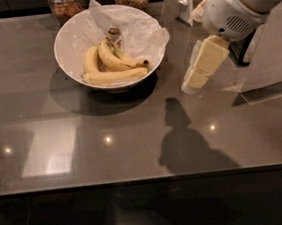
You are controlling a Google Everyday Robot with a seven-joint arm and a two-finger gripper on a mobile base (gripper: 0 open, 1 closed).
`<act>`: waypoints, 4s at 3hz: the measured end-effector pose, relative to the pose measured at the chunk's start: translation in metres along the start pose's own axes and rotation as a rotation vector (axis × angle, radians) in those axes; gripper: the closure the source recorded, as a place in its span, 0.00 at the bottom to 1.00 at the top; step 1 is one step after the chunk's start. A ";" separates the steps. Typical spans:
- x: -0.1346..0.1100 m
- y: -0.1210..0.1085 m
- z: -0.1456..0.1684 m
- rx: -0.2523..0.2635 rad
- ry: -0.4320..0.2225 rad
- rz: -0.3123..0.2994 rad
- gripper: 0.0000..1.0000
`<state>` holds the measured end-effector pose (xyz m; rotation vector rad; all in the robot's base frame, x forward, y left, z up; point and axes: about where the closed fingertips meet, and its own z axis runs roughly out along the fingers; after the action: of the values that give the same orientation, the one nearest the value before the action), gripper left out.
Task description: Pick banana from white bowl
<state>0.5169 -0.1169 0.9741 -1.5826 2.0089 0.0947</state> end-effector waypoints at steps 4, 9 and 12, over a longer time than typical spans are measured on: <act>-0.097 -0.052 0.071 0.040 -0.091 0.064 0.00; -0.136 -0.075 0.150 0.034 -0.164 0.248 0.45; -0.137 -0.073 0.195 -0.028 -0.158 0.287 0.44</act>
Offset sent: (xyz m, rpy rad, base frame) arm 0.1356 0.1381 -0.0002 0.1283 -0.0251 -0.0621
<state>0.6782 0.0574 0.8972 -1.2515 2.1018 0.3485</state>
